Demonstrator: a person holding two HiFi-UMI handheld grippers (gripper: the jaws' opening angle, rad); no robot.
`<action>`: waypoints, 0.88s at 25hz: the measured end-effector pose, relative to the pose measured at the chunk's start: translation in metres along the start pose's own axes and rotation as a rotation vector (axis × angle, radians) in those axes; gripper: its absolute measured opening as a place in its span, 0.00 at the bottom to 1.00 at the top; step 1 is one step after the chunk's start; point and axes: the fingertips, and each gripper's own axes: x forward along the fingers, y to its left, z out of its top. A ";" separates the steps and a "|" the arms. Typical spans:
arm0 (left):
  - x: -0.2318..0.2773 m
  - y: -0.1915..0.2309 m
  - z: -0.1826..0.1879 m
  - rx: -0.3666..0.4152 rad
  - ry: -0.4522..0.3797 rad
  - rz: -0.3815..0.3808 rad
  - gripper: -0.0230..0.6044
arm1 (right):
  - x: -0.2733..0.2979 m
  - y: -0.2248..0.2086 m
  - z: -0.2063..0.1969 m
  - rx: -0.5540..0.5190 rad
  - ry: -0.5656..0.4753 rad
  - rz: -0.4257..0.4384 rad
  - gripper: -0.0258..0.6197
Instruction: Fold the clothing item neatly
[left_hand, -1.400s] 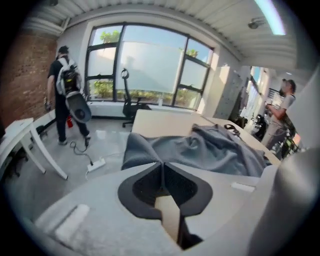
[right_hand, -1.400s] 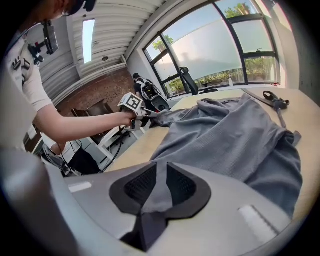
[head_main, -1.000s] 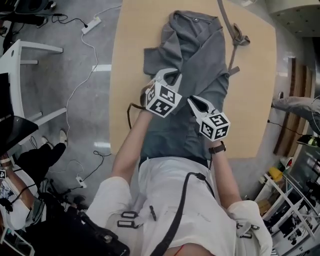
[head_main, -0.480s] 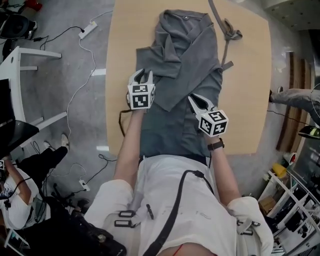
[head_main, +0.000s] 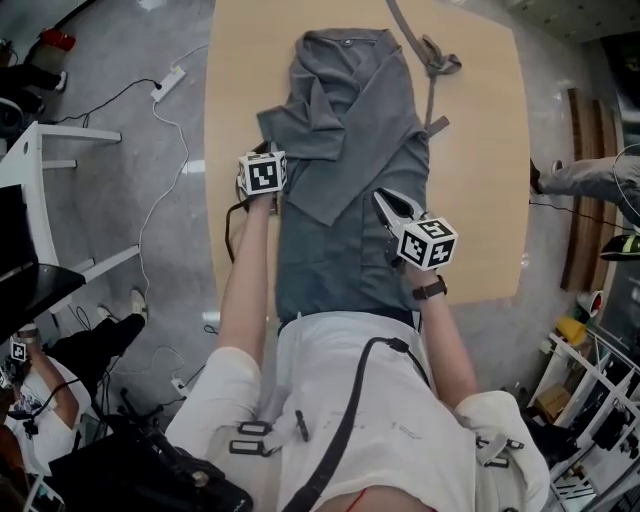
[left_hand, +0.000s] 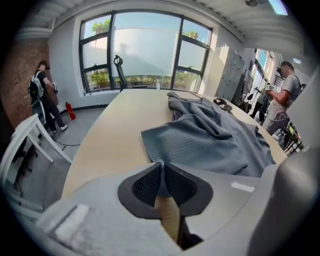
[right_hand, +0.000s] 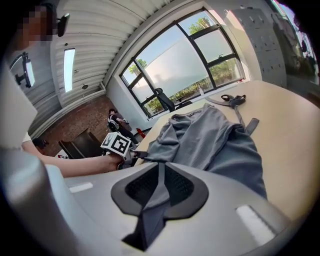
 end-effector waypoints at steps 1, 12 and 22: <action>-0.005 -0.004 0.004 0.025 -0.021 0.005 0.08 | -0.004 -0.004 0.000 0.016 -0.007 -0.011 0.09; -0.151 -0.184 0.084 0.313 -0.384 -0.336 0.07 | -0.068 -0.063 0.020 0.182 -0.183 -0.140 0.07; -0.096 -0.358 -0.063 0.761 -0.101 -0.540 0.13 | -0.148 -0.111 0.016 0.237 -0.305 -0.291 0.06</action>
